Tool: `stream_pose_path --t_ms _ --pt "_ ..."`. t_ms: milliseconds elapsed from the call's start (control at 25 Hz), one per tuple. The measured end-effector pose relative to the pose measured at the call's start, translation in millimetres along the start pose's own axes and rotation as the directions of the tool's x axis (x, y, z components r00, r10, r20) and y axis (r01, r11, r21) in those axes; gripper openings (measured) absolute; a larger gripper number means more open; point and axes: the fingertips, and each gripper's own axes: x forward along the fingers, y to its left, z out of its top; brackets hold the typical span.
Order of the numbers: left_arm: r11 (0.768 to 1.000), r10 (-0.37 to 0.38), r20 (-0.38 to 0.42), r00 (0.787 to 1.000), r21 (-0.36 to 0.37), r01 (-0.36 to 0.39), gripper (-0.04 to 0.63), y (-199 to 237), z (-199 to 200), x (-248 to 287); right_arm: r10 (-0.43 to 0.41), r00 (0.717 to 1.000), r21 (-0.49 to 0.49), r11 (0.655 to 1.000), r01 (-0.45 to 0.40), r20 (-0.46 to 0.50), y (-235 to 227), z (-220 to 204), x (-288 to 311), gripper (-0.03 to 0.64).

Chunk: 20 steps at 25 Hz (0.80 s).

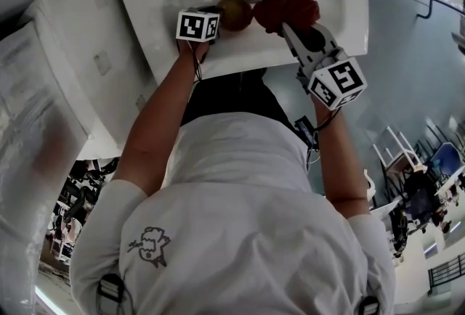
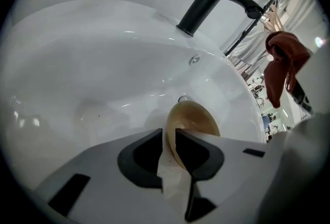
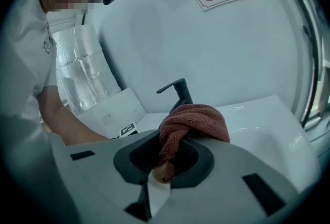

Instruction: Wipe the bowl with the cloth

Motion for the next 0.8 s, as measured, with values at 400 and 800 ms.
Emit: stream_pose_path --t_ms 400,800 --pt "1.000 0.029 0.034 0.999 0.009 -0.029 0.029 -2 3 -4 -0.019 1.000 -0.007 1.000 0.019 0.011 6 0 -15 0.054" --pt "0.998 0.036 0.156 0.987 0.036 -0.043 0.025 -37 31 -65 0.041 0.995 -0.108 0.994 -0.032 0.086 47 44 -38 0.054"
